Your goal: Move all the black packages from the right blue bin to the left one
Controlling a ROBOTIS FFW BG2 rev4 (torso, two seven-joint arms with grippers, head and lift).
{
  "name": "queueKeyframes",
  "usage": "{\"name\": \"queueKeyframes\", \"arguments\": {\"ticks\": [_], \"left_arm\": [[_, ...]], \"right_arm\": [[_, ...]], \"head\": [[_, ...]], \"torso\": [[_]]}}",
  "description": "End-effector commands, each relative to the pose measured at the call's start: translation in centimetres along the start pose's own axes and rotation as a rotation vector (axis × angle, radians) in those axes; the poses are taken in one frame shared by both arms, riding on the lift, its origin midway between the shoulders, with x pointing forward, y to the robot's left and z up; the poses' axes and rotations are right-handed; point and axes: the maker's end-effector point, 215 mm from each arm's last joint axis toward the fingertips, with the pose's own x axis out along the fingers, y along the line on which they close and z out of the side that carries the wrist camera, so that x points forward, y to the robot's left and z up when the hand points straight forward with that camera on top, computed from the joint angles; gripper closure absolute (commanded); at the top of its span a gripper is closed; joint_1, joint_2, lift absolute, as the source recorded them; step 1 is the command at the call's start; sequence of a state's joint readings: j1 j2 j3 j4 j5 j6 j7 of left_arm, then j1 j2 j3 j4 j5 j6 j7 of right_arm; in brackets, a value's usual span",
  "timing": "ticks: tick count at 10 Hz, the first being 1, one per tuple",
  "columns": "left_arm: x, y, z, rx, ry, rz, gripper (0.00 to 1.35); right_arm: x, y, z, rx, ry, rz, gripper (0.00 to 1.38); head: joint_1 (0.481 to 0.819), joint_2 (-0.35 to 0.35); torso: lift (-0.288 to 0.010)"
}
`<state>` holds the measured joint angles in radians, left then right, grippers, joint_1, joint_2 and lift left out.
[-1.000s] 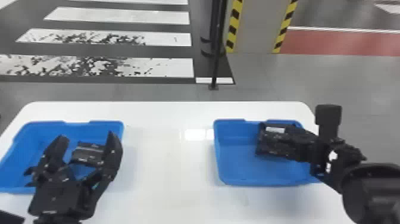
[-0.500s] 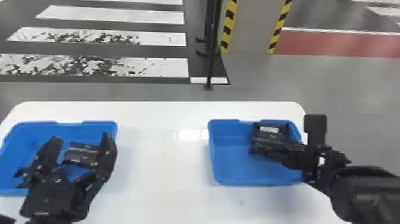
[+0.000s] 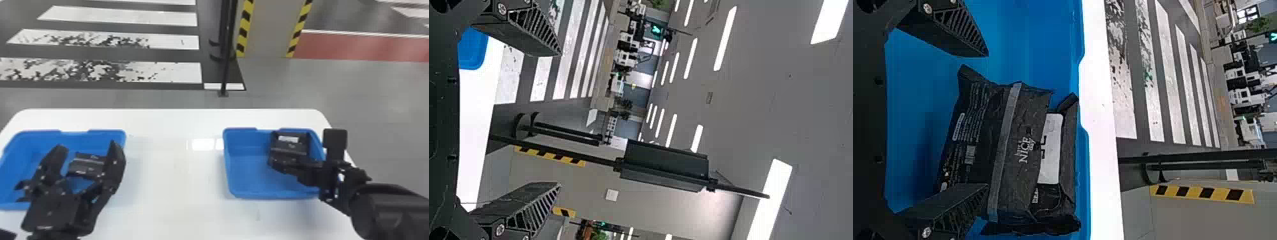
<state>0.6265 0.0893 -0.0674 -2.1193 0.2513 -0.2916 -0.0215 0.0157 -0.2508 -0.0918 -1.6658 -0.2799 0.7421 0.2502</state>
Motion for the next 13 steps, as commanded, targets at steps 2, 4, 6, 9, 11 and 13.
{"name": "queueKeyframes", "arguments": {"ticks": [2, 4, 6, 9, 11, 13], "left_arm": [[-0.1, 0.1, -0.1, 0.001, 0.003, 0.002, 0.11], [-0.1, 0.1, -0.2, 0.001, 0.006, 0.001, 0.11], [-0.2, 0.2, -0.4, 0.003, 0.01, 0.0, 0.11], [-0.1, 0.1, -0.3, 0.003, 0.008, -0.001, 0.11], [-0.1, 0.2, -0.4, 0.004, 0.01, 0.0, 0.11], [-0.1, 0.2, -0.3, 0.004, 0.008, 0.0, 0.11]], "right_arm": [[-0.2, -0.4, -0.1, 0.034, -0.019, -0.006, 0.1], [-0.5, -0.8, 0.6, 0.043, -0.046, -0.022, 0.1], [-1.4, -0.4, 0.9, 0.063, -0.07, -0.058, 0.1], [-1.5, -0.8, 0.5, 0.103, -0.071, -0.098, 0.1], [-1.3, -0.6, 0.6, 0.137, -0.086, -0.109, 0.1], [-1.1, -0.4, 0.6, 0.189, -0.097, -0.116, 0.1]], "head": [[0.695, -0.093], [0.695, -0.098], [0.695, -0.106], [0.695, -0.109], [0.695, -0.11], [0.695, -0.108]], "torso": [[-0.132], [-0.132], [-0.132], [-0.132], [-0.132], [-0.132]]}}
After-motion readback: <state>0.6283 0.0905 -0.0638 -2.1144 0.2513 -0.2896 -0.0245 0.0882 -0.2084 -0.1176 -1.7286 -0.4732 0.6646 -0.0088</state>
